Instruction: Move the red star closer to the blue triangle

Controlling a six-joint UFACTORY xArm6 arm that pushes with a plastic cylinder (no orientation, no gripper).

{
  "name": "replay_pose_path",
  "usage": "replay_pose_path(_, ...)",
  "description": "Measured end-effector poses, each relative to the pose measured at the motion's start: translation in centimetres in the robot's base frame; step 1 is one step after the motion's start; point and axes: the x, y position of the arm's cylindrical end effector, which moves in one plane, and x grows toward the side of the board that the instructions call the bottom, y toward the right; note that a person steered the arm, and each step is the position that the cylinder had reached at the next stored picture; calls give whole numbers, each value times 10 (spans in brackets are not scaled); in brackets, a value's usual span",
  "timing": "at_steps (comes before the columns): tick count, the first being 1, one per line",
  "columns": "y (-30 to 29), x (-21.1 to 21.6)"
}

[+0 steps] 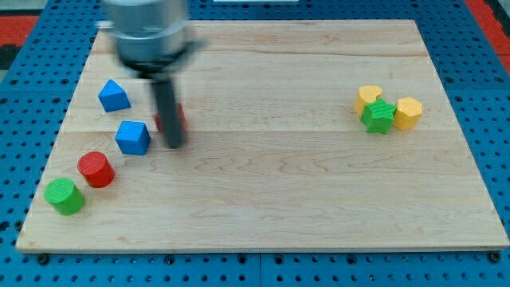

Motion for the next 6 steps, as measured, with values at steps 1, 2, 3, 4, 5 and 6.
replay_pose_path(1,-15,-27)
replay_pose_path(2,64,-13)
replay_pose_path(3,97,3)
replay_pose_path(4,104,-27)
replay_pose_path(5,22,-36)
replay_pose_path(6,5,-35)
